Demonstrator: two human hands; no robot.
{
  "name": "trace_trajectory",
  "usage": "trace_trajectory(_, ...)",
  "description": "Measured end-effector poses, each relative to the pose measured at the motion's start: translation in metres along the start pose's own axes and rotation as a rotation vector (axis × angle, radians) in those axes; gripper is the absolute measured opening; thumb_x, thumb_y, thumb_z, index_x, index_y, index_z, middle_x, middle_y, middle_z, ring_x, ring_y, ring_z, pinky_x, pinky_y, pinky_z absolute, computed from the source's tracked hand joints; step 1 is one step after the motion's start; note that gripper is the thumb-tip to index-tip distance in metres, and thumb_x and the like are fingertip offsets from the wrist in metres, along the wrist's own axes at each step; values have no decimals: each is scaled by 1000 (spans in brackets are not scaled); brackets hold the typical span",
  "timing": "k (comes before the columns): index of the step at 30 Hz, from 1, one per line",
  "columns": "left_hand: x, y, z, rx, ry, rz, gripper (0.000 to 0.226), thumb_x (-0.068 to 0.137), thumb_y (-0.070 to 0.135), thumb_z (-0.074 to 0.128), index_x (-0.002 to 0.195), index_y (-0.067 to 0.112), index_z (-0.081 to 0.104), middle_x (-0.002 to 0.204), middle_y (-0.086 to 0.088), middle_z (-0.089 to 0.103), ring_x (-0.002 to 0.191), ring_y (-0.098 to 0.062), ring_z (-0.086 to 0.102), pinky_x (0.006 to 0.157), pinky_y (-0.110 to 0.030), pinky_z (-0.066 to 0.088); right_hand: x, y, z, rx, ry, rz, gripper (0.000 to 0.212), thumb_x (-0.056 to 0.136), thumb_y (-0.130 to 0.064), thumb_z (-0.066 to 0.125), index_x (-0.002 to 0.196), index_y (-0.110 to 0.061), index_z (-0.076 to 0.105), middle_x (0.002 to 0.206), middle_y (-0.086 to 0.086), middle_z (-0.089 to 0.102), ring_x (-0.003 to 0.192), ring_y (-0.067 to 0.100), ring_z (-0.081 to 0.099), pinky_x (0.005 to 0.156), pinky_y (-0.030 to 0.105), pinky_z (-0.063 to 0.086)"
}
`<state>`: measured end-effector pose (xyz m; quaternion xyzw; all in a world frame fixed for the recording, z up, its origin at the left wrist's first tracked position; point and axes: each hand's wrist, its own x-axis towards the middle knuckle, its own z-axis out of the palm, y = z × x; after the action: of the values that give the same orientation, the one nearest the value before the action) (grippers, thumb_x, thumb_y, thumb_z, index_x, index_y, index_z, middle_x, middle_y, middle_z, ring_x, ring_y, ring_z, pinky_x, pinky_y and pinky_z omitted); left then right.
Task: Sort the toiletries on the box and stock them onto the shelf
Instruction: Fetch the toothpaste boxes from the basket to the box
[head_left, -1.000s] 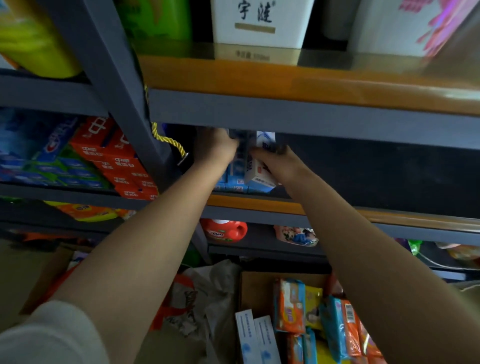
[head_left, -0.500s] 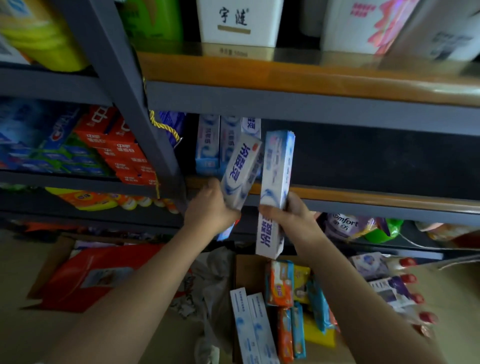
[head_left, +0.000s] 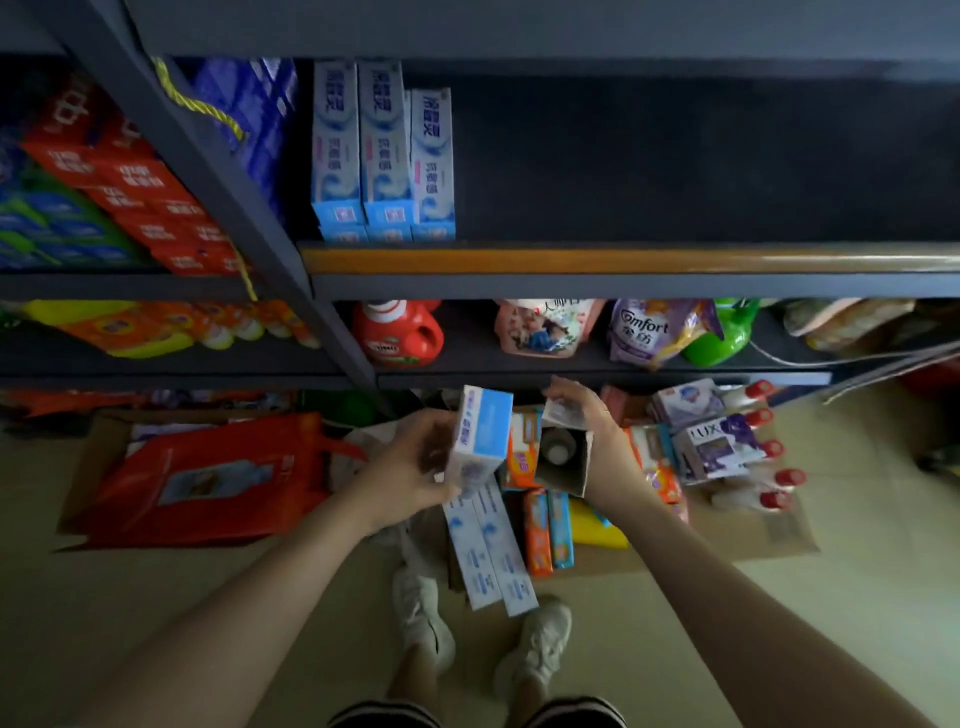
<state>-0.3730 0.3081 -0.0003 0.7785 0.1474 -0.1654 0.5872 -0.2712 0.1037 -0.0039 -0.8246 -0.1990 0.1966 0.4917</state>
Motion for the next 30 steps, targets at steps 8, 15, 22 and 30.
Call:
trace_trajectory(8,-1,6,39,-522,-9,-227,44,72,1,69,108,23,58,104,-1,67,92,-11,66,81,-29,54,-24,17,-14,449,-268,396,20,79,-13,73,94,-13,59,84,0,67,80,13,66,74,29,54)
trace_trajectory(15,-2,-10,76,-778,-28,-384,37,70,3,62,105,13,60,94,-8,70,88,-22,67,75,-33,56,-48,46,-22,974,-170,675,64,53,-46,84,94,-6,56,77,9,64,66,18,65,64,30,56)
trace_trajectory(22,5,-70,102,-424,176,-427,40,78,-3,68,106,20,51,103,-2,64,99,-19,62,72,-23,50,-63,97,-20,437,-154,495,25,74,3,72,90,-14,63,87,4,69,86,18,66,80,36,53)
trace_trajectory(30,-14,-136,150,82,318,-604,38,77,19,72,108,8,53,95,-4,63,90,-20,63,70,-30,50,-77,140,-2,130,-265,648,50,70,-12,79,112,-14,52,106,1,65,96,18,62,74,29,50)
